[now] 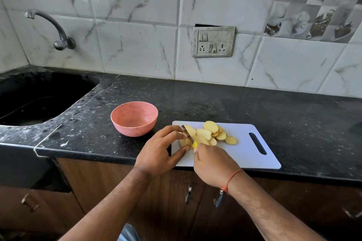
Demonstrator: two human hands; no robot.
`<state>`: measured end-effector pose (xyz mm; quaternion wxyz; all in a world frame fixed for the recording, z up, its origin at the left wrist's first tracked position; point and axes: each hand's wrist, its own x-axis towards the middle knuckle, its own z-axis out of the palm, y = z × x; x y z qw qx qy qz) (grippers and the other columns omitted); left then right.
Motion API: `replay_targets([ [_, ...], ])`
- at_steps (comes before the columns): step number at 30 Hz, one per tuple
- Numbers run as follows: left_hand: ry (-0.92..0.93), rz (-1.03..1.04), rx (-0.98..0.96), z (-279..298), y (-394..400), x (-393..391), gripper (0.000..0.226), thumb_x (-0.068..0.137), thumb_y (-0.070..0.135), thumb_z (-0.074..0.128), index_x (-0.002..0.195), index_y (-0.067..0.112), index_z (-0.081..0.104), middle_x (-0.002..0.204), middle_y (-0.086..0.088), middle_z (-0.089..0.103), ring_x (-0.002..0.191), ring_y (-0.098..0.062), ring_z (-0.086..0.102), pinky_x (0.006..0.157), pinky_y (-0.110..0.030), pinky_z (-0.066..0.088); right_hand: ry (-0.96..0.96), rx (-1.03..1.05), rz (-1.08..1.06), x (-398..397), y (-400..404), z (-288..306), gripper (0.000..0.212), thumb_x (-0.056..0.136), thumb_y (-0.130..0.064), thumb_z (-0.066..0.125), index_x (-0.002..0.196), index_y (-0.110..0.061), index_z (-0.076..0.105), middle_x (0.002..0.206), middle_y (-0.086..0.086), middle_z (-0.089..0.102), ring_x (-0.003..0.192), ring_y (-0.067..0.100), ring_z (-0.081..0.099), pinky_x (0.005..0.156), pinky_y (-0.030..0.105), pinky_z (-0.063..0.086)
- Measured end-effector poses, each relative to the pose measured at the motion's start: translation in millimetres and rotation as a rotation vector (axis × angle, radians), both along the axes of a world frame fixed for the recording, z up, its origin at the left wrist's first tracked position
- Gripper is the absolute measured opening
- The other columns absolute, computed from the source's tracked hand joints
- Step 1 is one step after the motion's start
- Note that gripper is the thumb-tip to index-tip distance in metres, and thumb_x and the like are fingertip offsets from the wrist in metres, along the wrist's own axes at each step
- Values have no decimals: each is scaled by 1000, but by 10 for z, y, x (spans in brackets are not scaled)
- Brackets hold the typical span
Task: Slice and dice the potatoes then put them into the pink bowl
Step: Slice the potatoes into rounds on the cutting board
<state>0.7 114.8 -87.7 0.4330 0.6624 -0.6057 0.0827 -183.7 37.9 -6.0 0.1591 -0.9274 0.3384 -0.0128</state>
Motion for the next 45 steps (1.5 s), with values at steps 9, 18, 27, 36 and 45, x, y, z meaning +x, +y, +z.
replay_targets([
  [9,-3,-15,-18,10,-7,-2,28,96,37,77,122,28,73,135,20,61,128,-2,59,99,-34,56,40,32,2,185,-68,128,23,109,-26,41,89,-21,51,79,-1,53,71,12,50,55,28,31],
  [18,2,11,-1,-21,-20,-2,27,97,41,75,121,28,73,137,19,59,124,-1,60,95,-31,57,88,80,16,-42,-33,63,21,108,-24,38,91,-21,49,84,2,55,77,15,54,61,29,39],
  [27,18,21,3,1,-1,-17,25,96,41,76,119,30,72,139,20,58,124,-1,60,94,-33,58,98,60,1,117,-23,69,17,105,-22,45,90,-20,53,83,3,60,78,18,59,61,30,42],
  [36,28,49,9,-32,-13,-9,29,97,45,72,123,33,70,143,25,55,124,1,61,91,-36,60,90,22,-16,226,-3,84,18,102,-20,48,84,-21,52,79,1,55,79,21,58,60,30,39],
  [45,26,81,6,-71,4,-20,31,97,50,72,123,34,70,145,27,54,119,-1,65,85,-39,61,92,16,-9,37,68,23,14,102,-23,48,89,-20,53,83,3,57,77,17,56,60,29,41],
])
